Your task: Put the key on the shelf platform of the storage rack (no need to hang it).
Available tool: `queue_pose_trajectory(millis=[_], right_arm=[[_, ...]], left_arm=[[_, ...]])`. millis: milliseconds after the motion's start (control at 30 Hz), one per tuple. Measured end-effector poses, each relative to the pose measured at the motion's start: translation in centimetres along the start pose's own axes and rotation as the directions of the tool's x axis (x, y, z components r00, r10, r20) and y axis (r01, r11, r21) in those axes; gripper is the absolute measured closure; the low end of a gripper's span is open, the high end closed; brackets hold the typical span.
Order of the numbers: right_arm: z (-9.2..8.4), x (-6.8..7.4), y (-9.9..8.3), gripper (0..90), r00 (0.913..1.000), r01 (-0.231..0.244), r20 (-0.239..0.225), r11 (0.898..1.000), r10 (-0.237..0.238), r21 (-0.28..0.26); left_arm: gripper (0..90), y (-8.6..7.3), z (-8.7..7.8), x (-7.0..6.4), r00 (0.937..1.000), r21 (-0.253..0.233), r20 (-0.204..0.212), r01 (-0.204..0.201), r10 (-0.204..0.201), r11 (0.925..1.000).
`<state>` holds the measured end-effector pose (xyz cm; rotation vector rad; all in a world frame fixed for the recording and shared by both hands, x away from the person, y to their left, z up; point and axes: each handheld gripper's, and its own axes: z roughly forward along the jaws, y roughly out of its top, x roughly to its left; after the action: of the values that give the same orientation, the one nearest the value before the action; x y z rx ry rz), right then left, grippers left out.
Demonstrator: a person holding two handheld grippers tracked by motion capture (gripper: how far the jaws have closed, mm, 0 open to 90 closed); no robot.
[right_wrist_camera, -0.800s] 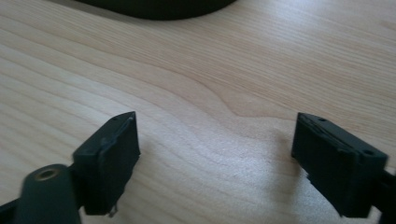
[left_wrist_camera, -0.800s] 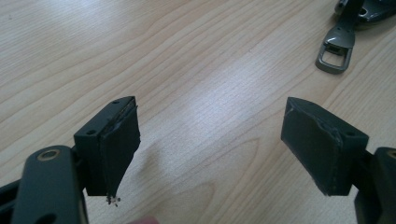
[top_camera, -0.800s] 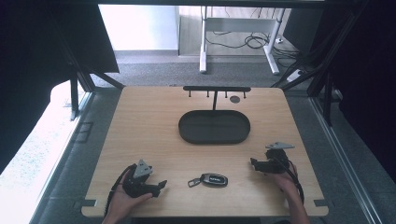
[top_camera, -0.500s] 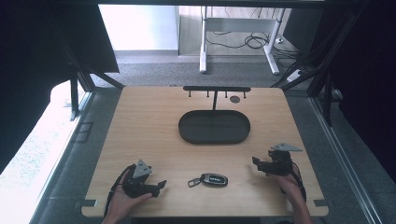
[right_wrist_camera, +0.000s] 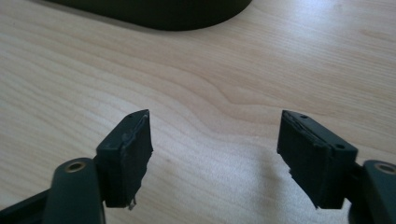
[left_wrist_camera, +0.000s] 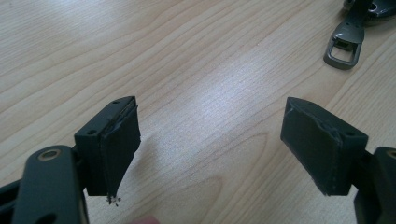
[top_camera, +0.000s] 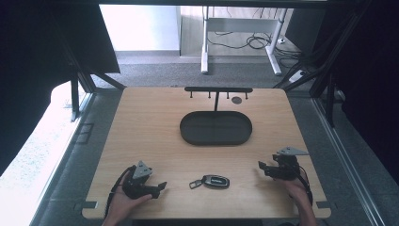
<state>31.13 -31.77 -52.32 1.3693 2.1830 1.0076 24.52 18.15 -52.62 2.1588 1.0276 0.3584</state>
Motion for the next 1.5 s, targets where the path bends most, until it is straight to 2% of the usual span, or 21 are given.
queue_pose_trajectory(millis=[167,367,433,467,600,833,967,1067,1100,1133,1233,1367,1433,1500], right_arm=[[-0.1,0.0,0.0,32.4,0.9997,0.018,-0.018,1.0,-0.018,0.005],[-0.3,0.1,0.0,37.6,0.9992,0.04,-0.004,0.999,-0.041,-0.011],[-0.5,0.4,0.1,37.5,0.9984,0.055,0.009,0.998,-0.055,-0.009],[-0.8,0.9,0.3,37.6,0.9958,0.091,-0.002,0.996,-0.091,-0.008],[-1.1,1.5,0.7,38.5,0.9945,0.103,-0.013,0.994,-0.104,-0.018],[-1.2,2.0,1.4,40.6,0.9919,0.123,-0.036,0.992,-0.122,0.023],[-1.6,2.5,2.3,41.0,0.9871,0.156,-0.044,0.987,-0.154,0.046],[-1.8,2.8,3.5,40.5,0.9796,0.19,-0.078,0.98,-0.185,0.064],[-1.8,2.8,3.5,40.5,0.9796,0.19,-0.078,0.98,-0.185,0.064],[-1.8,3.2,4.0,40.5,0.9744,0.211,-0.095,0.974,-0.204,0.077],[-1.6,3.5,4.3,40.3,0.9705,0.224,-0.112,0.971,-0.214,0.088],[-1.3,4.5,5.1,40.0,0.9585,0.26,-0.148,0.96,-0.243,0.104],[-1.2,4.7,5.2,39.9,0.9564,0.263,-0.159,0.959,-0.245,0.107],[-0.9,5.1,5.4,39.4,0.9513,0.277,-0.173,0.953,-0.255,0.122]], left_arm=[[20.1,0.0,-0.1,0.1,1.0,-0.002,-0.007,0.002,-0.002,1.0],[20.4,0.0,-0.2,0.2,0.9992,-0.027,-0.026,0.031,-0.032,0.9991],[20.4,0.0,-0.3,0.2,0.9987,-0.03,-0.027,0.042,-0.043,0.9987],[20.4,0.0,-0.4,0.3,0.9987,-0.028,-0.027,0.043,-0.044,0.9987],[20.3,0.0,-0.5,0.3,0.9986,-0.03,-0.023,0.046,-0.047,0.9985],[20.4,-0.1,-1.0,0.8,0.9975,-0.044,-0.026,0.064,-0.065,0.997],[20.4,0.0,-1.3,0.9,0.9972,-0.05,-0.028,0.067,-0.069,0.9965],[20.5,0.0,-1.3,0.9,0.9969,-0.051,-0.033,0.07,-0.072,0.9962],[20.6,0.0,-1.3,0.9,0.9969,-0.051,-0.033,0.07,-0.072,0.9962],[20.6,0.1,-1.3,0.9,0.9967,-0.049,-0.036,0.07,-0.072,0.9963],[20.7,0.1,-1.3,0.9,0.9967,-0.049,-0.036,0.071,-0.073,0.9963],[20.4,0.1,-1.5,1.0,0.9959,-0.06,-0.023,0.086,-0.088,0.9945],[20.4,0.1,-1.5,1.0,0.9958,-0.061,-0.022,0.088,-0.089,0.9943],[20.5,0.1,-1.5,1.0,0.9955,-0.062,-0.021,0.09,-0.092,0.9939]])
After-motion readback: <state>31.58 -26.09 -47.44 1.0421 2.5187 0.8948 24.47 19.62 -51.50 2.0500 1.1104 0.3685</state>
